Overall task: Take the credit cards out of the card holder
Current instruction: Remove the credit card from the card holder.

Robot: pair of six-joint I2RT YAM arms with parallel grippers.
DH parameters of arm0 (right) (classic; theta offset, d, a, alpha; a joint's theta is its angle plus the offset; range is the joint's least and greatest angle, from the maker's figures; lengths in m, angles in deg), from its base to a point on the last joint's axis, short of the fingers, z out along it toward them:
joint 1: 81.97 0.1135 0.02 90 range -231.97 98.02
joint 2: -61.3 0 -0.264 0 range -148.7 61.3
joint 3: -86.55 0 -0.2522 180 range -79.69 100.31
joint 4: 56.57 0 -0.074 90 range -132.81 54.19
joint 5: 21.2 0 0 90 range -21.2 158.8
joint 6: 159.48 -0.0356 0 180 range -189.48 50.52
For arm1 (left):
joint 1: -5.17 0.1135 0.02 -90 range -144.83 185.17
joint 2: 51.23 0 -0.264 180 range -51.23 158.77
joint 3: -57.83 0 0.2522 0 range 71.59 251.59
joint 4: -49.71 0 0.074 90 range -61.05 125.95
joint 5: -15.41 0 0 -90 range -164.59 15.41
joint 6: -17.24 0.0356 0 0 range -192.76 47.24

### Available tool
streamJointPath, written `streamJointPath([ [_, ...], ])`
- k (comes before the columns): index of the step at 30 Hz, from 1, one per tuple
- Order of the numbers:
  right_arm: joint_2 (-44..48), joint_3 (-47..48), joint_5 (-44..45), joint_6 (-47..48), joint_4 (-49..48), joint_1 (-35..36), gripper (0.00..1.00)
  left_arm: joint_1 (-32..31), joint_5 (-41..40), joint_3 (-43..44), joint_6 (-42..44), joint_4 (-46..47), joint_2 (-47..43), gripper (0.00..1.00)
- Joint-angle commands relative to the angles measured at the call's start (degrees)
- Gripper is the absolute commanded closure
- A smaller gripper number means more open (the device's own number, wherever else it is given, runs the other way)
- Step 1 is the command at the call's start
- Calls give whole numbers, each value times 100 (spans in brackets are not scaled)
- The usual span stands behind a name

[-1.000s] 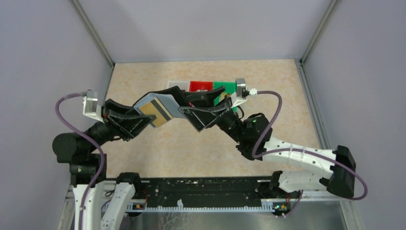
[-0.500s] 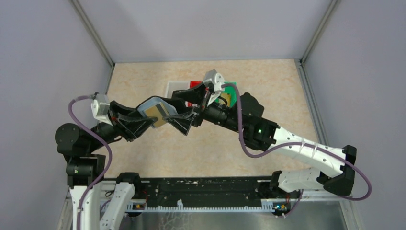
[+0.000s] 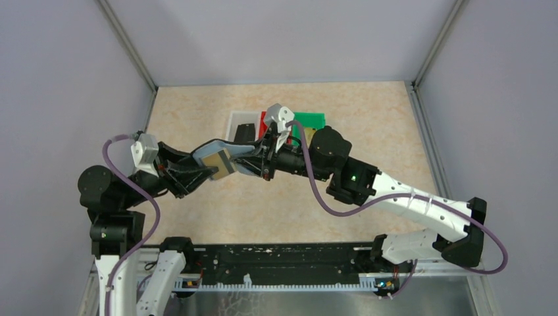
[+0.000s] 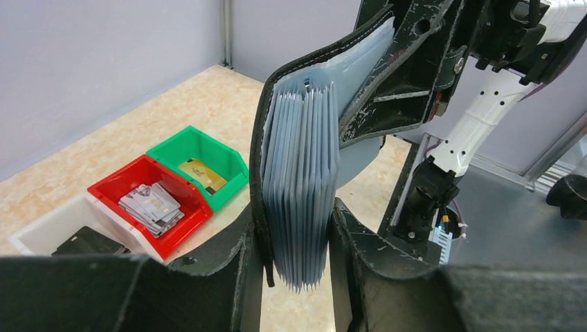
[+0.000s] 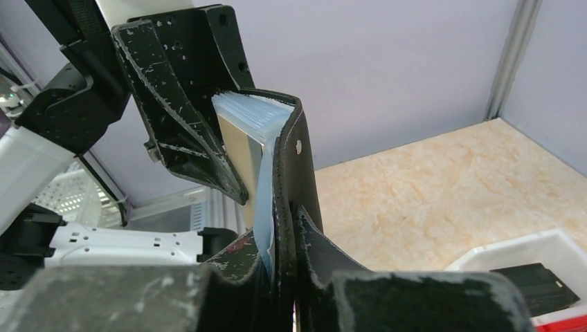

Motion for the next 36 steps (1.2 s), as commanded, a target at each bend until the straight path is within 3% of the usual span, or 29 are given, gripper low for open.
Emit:
streamJointPath([
  [1,186,37,-315,-416,-630,-64,95,-29,363,95,-306,355,-28,66],
  [4,294,-275,-560,-886,-1309,-123,100,-29,394,-98,-859,656,-92,31],
  [5,318,-355,-660,-1052,-1536,-138,100,-29,337,-171,-1086,778,-131,26],
  [10,294,-762,-1198,-1785,-2521,-168,100,-29,925,-756,-2457,2224,-275,20],
  [13,274,-878,-1270,-2035,-2820,-163,100,-29,1224,-929,-2971,2831,-256,23],
  [20,534,-1332,-614,-2289,-3557,-179,100,-29,1605,-866,-3035,2869,-264,34],
  [26,420,-1499,-771,-2638,-3994,-184,100,-29,1572,-818,-3299,3115,-247,42],
  [35,410,-1702,-890,-2891,-4318,-182,99,-29,1644,-879,-3867,3598,-178,78],
  [36,417,-1717,-838,-2897,-4308,-192,92,-29,1643,-874,-3960,3638,-151,81],
])
